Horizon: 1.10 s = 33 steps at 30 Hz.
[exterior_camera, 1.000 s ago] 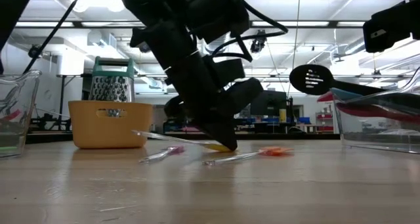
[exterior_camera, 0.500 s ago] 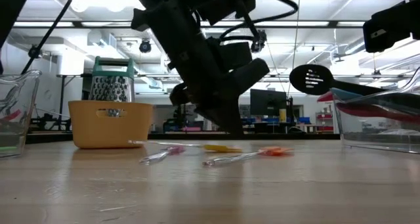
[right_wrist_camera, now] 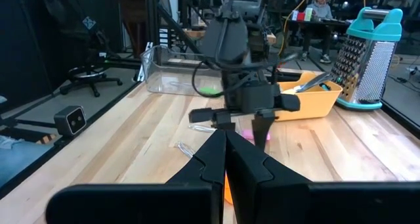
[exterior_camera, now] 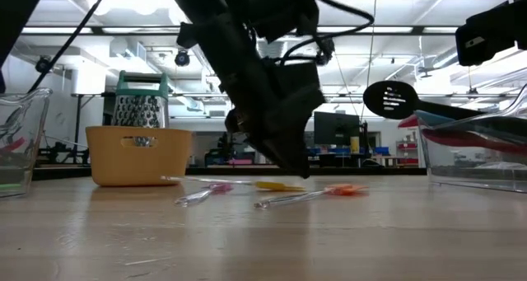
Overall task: Pick & Place Kitchen Items
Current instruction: Put the yellow spatula into the left transparent bin
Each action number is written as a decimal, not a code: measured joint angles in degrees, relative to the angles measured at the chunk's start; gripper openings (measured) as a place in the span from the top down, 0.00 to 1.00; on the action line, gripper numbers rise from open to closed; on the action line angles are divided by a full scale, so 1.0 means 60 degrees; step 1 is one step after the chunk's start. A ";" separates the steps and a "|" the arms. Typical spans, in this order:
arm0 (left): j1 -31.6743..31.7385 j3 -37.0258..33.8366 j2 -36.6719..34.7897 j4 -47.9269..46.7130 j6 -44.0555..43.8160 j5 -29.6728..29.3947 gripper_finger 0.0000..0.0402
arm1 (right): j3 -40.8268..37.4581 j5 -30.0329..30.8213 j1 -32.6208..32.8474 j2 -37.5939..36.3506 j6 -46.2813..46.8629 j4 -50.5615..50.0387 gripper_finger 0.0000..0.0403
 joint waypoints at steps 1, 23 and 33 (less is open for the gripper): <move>0.0019 -0.0052 0.0000 -0.0031 0.0214 0.0015 0.52 | 0.0000 0.0000 -0.0001 0.0000 0.0006 0.0001 0.98; 0.0605 -0.1518 -0.0064 0.1380 0.0994 0.2012 0.56 | 0.0000 0.0001 -0.0004 -0.0004 0.0006 0.0000 0.98; 0.0711 -0.1974 -0.0033 0.1635 0.1004 0.1727 0.91 | 0.0000 -0.0002 -0.0003 -0.0004 0.0011 0.0000 0.98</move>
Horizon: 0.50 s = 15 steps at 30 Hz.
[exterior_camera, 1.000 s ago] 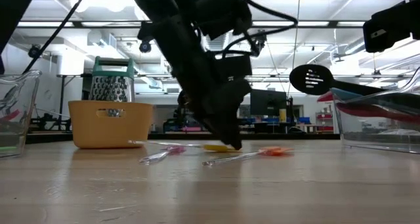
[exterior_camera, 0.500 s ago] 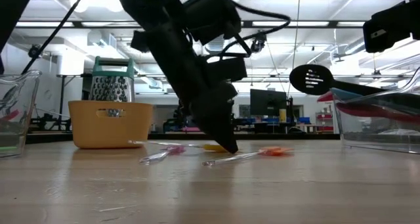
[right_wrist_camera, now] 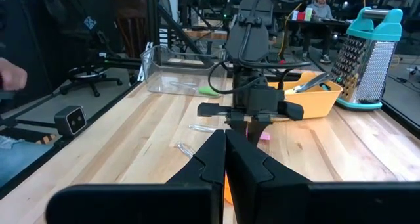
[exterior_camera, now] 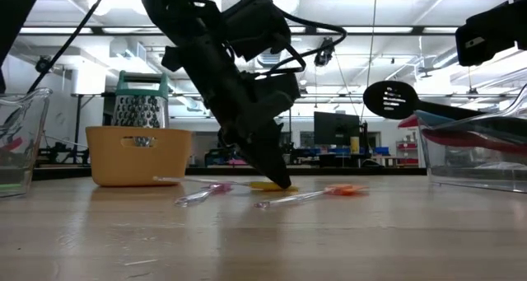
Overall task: Pick & Place Kitchen Items
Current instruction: Put the yellow spatula into the left transparent bin
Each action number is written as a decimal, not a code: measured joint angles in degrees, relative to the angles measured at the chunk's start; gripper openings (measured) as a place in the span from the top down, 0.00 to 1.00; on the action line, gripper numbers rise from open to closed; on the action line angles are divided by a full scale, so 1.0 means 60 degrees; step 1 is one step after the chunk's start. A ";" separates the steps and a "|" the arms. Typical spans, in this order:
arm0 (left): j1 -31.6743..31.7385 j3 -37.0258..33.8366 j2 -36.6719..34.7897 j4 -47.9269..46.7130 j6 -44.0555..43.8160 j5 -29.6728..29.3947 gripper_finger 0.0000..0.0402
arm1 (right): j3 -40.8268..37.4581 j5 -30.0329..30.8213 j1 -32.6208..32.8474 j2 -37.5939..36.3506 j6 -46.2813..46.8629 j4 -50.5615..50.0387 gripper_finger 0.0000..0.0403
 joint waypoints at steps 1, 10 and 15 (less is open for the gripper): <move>0.0000 -0.0003 0.0002 0.0005 0.0099 0.0000 0.95 | 0.0000 -0.0001 0.0003 0.0000 -0.0011 0.0000 0.98; -0.0187 0.0277 -0.0154 -0.0092 0.0562 -0.0326 0.99 | 0.0000 -0.0001 0.0003 0.0000 -0.0011 0.0000 0.98; -0.0397 0.0313 -0.0472 -0.0117 0.0630 -0.0471 1.00 | 0.0000 0.0000 0.0003 0.0000 -0.0011 0.0000 0.98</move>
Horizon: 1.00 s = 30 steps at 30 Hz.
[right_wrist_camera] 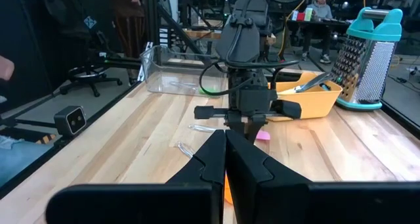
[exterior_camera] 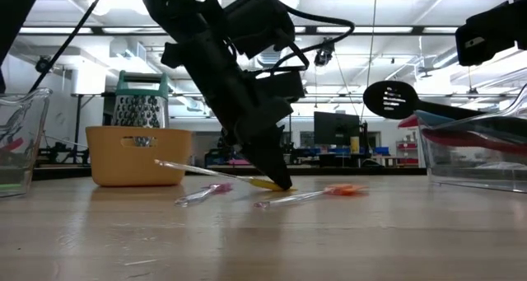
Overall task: Pick & Place Kitchen Items
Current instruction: Put the yellow spatula into the left transparent bin
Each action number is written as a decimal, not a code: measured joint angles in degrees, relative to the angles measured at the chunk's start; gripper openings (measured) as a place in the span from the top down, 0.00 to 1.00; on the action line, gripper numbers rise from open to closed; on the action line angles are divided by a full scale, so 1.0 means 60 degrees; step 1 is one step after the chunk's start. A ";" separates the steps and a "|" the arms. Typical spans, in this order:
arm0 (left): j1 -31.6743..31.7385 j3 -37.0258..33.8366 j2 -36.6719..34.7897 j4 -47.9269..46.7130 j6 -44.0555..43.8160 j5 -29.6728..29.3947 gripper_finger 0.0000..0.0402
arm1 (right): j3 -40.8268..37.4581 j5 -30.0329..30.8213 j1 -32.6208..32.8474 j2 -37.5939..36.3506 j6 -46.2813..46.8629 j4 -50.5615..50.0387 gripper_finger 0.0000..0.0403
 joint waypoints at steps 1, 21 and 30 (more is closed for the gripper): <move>-0.0035 -0.0010 -0.0100 -0.0010 0.0020 0.0003 1.00 | 0.0000 0.0000 -0.0002 0.0000 0.0002 0.0000 0.98; -0.0466 0.0119 -0.0520 0.2341 -0.1649 0.0354 0.88 | 0.0000 0.0000 -0.0004 0.0002 -0.0002 0.0000 0.98; -0.0726 0.0119 -0.0776 0.0939 -0.1190 -0.0088 0.57 | 0.0000 -0.0001 -0.0004 0.0000 -0.0003 0.0003 0.98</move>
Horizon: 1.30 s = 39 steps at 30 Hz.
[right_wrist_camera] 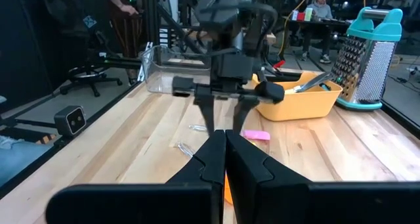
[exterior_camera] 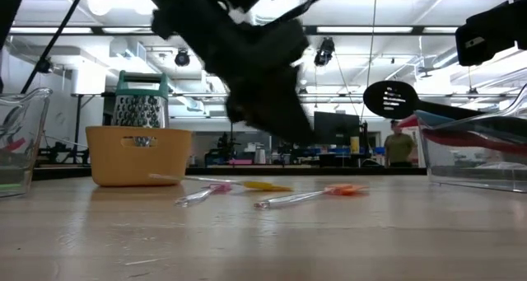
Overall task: Pick & Place Kitchen Items
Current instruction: Put the yellow spatula into the left transparent bin
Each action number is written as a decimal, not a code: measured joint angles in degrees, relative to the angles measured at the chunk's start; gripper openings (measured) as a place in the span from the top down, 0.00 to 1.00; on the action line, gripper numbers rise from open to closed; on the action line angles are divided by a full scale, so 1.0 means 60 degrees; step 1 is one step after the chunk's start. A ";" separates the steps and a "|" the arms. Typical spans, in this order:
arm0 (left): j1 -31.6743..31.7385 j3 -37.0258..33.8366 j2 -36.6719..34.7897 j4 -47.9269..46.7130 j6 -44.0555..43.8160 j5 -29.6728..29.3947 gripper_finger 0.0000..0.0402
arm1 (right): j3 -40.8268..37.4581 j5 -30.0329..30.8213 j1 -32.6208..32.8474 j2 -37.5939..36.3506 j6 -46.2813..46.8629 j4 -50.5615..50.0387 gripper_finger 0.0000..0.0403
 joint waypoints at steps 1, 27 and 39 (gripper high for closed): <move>-0.0003 0.0000 -0.0134 -0.0643 0.0055 -0.0006 0.55 | 0.0000 0.0000 0.0000 0.0000 0.0003 -0.0006 0.98; 0.1039 -0.0177 -0.0395 -0.4350 0.0094 0.0542 0.52 | 0.0000 0.0001 0.0001 0.0007 0.0004 -0.0003 0.98; 0.0897 -0.0214 -0.0213 -0.4203 0.0204 0.0660 0.52 | 0.0000 0.0001 0.0001 0.0007 0.0013 -0.0003 0.98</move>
